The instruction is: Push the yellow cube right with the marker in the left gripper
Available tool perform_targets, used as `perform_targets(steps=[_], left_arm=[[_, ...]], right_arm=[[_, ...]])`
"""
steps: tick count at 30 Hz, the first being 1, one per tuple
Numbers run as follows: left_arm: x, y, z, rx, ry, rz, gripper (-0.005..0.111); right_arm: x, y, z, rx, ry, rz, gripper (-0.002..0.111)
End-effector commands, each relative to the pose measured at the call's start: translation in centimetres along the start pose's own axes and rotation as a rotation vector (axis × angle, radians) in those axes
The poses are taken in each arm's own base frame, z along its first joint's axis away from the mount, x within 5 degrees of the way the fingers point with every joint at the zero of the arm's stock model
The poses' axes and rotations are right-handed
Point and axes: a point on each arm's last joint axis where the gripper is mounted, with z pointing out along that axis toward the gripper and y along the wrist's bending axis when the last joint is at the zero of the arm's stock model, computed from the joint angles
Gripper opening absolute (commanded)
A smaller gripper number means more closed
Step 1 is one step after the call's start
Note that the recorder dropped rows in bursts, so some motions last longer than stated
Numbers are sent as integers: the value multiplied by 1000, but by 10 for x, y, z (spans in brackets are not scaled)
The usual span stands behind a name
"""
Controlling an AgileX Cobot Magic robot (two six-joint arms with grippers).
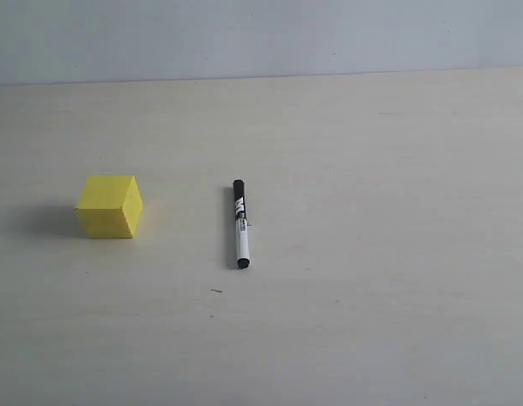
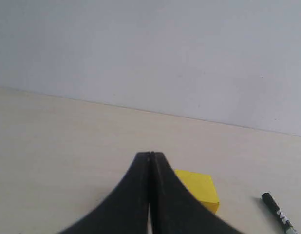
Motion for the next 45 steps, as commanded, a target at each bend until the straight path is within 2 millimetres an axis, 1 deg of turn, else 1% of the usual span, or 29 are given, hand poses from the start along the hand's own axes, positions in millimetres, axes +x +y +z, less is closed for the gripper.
perform_targets(steps=[1,2,3,4,5,7,8,13,15,17,19,21,23,26,28,30,32,34,37,38,39,40,41,43,45], left_arm=[[-1,0,0,0,-24,29,0],[-3,-1,0,6,-48,46,0],[-7,-2,-1,18,-82,7,0],[-10,-3,-1,39,-114,-153,0],[-10,-3,-1,49,-120,-262,0],[-11,-3,-1,62,-122,-427,0],[-12,-3,-1,69,-133,-449,0],[-23,-5,-4,116,-244,-473,0],[-23,-5,-4,118,-248,-473,0],[-23,-5,-4,113,-248,-433,0],[-28,-6,-5,134,-306,-422,0],[-37,-7,-9,180,-400,-442,0],[-40,-10,-11,220,-433,-441,0],[-66,-21,-13,270,-441,-367,0],[-91,-28,-11,292,-444,-319,0],[-114,-35,-5,302,-417,-281,0],[-139,-41,7,285,-356,-249,0],[-156,-48,23,289,-286,-222,0],[-179,-64,45,390,-172,-172,0],[-191,-72,52,438,-127,-153,0],[-195,-78,58,478,-70,-102,0],[-205,-85,68,521,-12,-100,0],[-208,-91,73,584,23,-81,0],[-217,-100,85,670,50,-16,0],[-223,-104,93,706,46,42,0]], right_arm=[[1,0,0,6,-3,-9,0],[1,0,0,6,-3,-9,0],[1,0,0,6,-3,-9,0],[1,0,0,6,-3,-9,0],[1,0,0,6,-3,-9,0],[1,0,0,6,-3,-9,0],[1,0,0,6,-3,-9,0],[1,0,0,6,-3,-9,0],[1,0,0,6,-3,-9,0],[1,0,0,6,-3,-9,0],[1,0,0,6,-3,-9,0],[1,0,0,6,-3,-9,0],[1,0,0,6,-3,-9,0],[1,0,0,6,-3,-9,0],[1,0,0,6,-3,-9,0],[1,0,0,6,-3,-9,0],[1,0,0,6,-3,-9,0],[1,0,0,6,-3,-9,0],[1,0,0,6,-3,-9,0],[1,0,0,6,-3,-9,0],[1,0,0,6,-3,-9,0],[1,0,0,6,-3,-9,0],[1,0,0,6,-3,-9,0],[1,0,0,6,-3,-9,0],[1,0,0,6,-3,-9,0]])
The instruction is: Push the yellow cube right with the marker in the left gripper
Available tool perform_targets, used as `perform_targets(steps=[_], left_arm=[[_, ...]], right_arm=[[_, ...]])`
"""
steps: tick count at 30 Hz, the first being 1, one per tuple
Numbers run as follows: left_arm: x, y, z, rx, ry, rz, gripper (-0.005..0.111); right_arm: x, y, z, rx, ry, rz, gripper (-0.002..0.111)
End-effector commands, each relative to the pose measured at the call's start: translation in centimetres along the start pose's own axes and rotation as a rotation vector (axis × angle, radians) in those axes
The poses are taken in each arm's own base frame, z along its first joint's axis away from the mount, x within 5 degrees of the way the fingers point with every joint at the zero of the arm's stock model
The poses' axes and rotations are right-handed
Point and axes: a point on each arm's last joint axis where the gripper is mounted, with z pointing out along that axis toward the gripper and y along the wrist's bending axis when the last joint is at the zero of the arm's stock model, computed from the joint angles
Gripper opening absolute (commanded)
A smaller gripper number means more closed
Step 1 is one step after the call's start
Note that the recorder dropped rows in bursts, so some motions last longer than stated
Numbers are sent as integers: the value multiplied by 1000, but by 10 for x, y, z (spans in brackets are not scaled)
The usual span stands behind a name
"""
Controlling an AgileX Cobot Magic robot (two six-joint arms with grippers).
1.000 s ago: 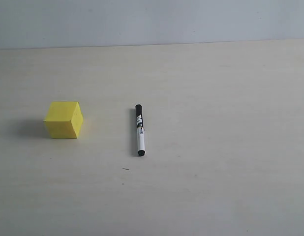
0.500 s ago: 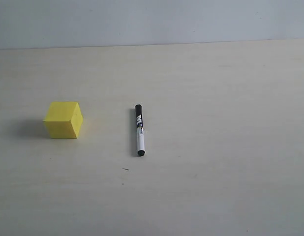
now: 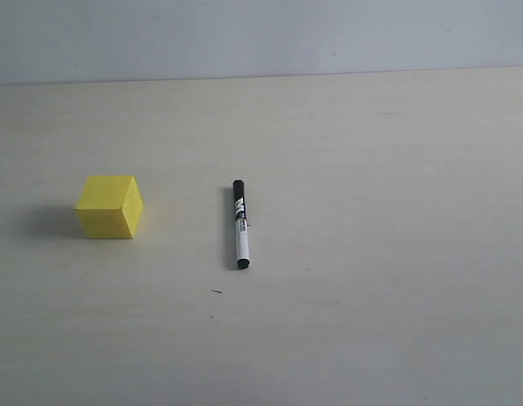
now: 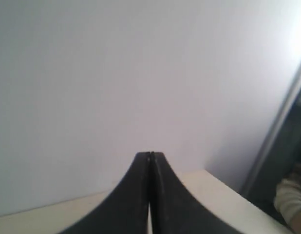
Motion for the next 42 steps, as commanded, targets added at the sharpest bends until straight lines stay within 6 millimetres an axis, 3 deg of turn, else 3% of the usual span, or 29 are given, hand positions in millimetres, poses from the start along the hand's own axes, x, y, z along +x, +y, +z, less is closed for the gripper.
perform_targets(steps=[1,6,10,17,23,24,27,31,32,34,37,42], left_arm=[[-9,-2,24,144,108,140,0],[-11,-3,26,180,87,461,0],[-19,2,21,69,31,688,0],[-22,54,9,-537,57,869,0],[12,95,0,-827,322,1061,0],[18,101,1,-854,350,1018,0],[35,124,-1,-1037,462,666,0],[67,152,18,-1079,1010,440,0],[77,155,28,-1062,1163,274,0],[91,156,45,-1020,1294,20,0],[115,138,82,-735,1362,-254,0],[143,89,142,-431,1164,-308,0]], right_arm=[[1,0,0,6,-5,-9,0],[1,0,0,6,-5,-9,0],[1,0,0,6,-5,-9,0],[1,0,0,6,-5,-9,0],[1,0,0,6,-5,-9,0],[1,0,0,6,-5,-9,0],[1,0,0,6,-5,-9,0],[1,0,0,6,-5,-9,0],[1,0,0,6,-5,-9,0],[1,0,0,6,-5,-9,0],[1,0,0,6,-5,-9,0],[1,0,0,6,-5,-9,0]])
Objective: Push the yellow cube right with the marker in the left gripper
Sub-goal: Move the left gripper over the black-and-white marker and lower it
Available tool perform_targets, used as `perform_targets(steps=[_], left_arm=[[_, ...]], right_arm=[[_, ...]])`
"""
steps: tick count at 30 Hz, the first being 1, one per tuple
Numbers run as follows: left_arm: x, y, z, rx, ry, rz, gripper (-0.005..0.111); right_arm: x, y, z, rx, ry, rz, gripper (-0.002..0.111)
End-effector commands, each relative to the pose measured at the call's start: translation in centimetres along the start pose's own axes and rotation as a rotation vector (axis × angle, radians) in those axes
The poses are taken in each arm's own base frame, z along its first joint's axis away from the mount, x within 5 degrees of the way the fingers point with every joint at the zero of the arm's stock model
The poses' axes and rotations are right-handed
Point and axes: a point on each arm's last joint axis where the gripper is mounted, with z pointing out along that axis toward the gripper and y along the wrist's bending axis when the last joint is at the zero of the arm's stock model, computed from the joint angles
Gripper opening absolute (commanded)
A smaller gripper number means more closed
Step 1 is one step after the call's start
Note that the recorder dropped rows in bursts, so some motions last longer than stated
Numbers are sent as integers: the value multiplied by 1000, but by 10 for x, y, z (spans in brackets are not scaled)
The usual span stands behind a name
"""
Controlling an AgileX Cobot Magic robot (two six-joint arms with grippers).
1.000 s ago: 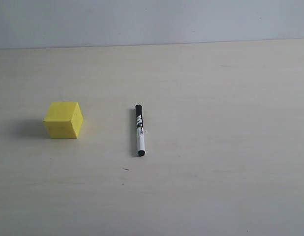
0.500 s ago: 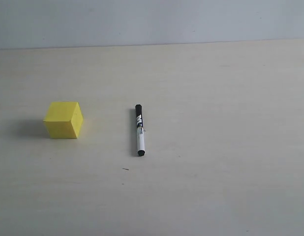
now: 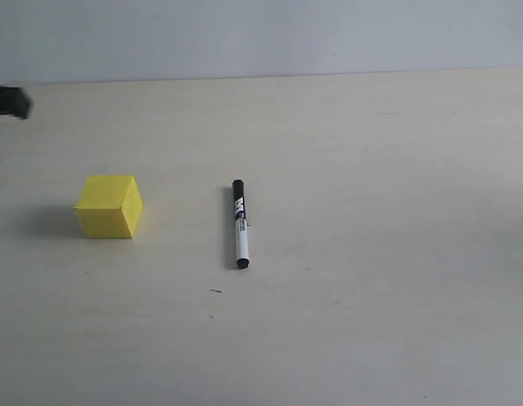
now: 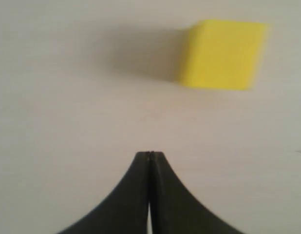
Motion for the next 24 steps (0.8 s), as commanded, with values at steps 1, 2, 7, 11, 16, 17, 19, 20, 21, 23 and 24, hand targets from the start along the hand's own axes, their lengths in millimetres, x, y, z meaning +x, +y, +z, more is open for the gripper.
perform_targets(steps=[1,2,7,11,16,17,19,20,21,23,24], left_arm=[[-13,-76,7,265,-171,76,0],[-15,-92,9,300,-199,93,0],[-21,-154,25,358,-152,118,0],[-24,-199,50,354,-81,155,0],[-32,-225,74,346,-23,134,0],[-32,-226,78,334,7,119,0],[-30,-225,79,325,26,122,0],[-30,-225,79,323,35,120,0],[-30,-225,79,322,36,120,0],[-30,-225,79,322,36,120,0],[-30,-225,80,323,38,119,0]], right_arm=[[1,0,0,6,-5,-9,0],[1,0,0,6,-5,-9,0],[1,0,0,6,-5,-9,0],[1,0,0,6,-5,-9,0],[1,0,0,6,-5,-9,0],[1,0,0,6,-5,-9,0],[1,0,0,4,-5,-9,0],[1,0,0,4,-5,-9,0],[1,0,0,4,-5,-9,0],[1,0,0,4,-5,-9,0],[1,0,0,4,-5,-9,0]])
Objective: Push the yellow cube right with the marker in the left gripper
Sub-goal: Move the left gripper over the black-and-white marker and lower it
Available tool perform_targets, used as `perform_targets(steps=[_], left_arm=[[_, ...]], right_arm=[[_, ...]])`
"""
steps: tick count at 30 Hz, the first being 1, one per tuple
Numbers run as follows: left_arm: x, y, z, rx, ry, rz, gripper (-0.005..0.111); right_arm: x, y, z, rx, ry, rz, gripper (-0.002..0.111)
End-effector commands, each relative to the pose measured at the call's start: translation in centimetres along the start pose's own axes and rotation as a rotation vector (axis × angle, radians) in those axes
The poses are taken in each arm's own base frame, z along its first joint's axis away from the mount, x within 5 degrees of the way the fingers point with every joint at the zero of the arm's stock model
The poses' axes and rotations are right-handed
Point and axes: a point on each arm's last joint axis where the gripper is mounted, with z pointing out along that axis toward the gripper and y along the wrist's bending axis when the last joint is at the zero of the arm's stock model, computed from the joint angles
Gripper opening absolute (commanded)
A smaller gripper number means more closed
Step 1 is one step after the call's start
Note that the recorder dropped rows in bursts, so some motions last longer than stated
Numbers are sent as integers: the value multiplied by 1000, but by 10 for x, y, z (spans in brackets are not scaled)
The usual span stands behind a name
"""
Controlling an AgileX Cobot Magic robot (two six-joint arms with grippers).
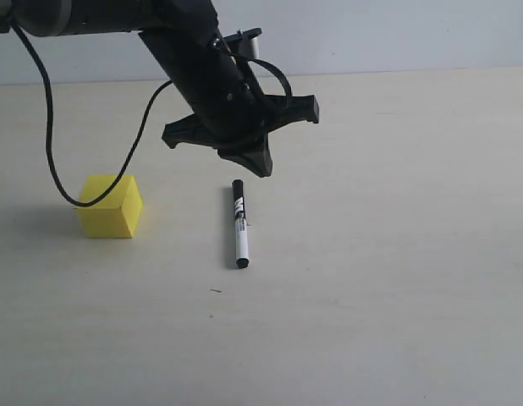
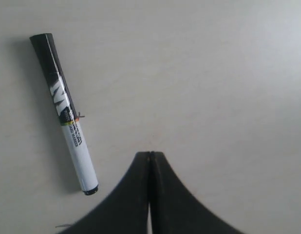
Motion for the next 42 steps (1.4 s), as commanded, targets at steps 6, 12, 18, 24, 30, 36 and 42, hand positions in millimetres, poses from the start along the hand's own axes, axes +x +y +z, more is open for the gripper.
perform_targets(steps=[6,12,18,24,30,36,42], left_arm=[[1,-2,0,0,11,0,0],[1,-3,1,0,12,1,0],[1,-3,3,-5,10,9,0],[6,-9,11,-4,23,77,0],[5,-7,25,-3,37,61,0],[4,-7,26,11,39,93,0],[-2,6,25,-114,-13,-6,0]], right_arm=[[1,0,0,4,-5,-9,0],[1,0,0,4,-5,-9,0],[1,0,0,4,-5,-9,0],[1,0,0,4,-5,-9,0],[1,0,0,4,-5,-9,0],[1,0,0,4,-5,-9,0],[1,0,0,4,-5,-9,0]])
